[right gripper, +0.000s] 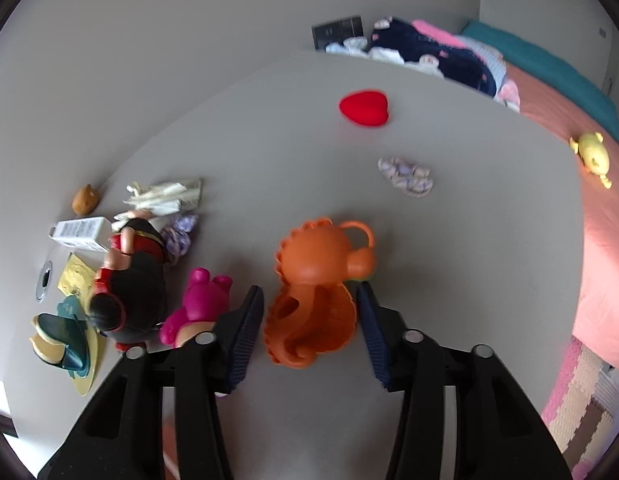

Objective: Collect trash
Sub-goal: 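Grasp the pink bowl with the left tool while the right tool grasps the orange plastic toy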

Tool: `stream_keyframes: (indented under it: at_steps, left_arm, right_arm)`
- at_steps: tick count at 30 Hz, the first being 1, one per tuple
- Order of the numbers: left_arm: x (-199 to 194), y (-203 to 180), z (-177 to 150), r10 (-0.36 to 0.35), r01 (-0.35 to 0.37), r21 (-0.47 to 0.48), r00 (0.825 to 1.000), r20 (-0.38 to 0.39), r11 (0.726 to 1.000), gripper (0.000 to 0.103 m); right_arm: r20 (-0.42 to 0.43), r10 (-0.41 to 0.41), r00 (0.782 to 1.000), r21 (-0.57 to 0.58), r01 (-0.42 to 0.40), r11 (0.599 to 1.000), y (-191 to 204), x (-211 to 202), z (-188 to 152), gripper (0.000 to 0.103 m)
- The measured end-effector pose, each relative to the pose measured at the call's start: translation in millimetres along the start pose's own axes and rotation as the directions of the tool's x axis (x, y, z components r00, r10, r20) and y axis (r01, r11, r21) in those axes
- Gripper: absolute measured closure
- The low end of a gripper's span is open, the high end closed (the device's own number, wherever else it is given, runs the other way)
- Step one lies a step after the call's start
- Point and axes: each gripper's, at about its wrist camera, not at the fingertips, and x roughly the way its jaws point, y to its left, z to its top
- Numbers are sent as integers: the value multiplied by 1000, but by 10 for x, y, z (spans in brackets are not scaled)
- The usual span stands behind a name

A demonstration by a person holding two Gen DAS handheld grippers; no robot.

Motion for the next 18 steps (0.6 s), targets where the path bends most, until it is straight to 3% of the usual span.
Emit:
stream_keyframes:
  at_steps: [4,8,15,18]
  left_arm:
    - [11,-7,22,2,-2,7,1000,-9,1000,79]
    - [-10,-83,23,18,-18,50,1000,2,999,86]
    - [-119,-253,-17,30,-36,117,998,48,993,90]
    - [-172,-280,-31,4,-9,89,999,52,996,90]
  right_arm:
    - [6,28,1000,2,-28,1000,-11,-38,-35,57]
    - [19,60,998,3,-60,998,-94,-194,-88,57]
    - [58,91,994,15,-92,996,-342,-570,-197,57]
    - [80,102,992,23,-104,994,-473,-736,-242,57]
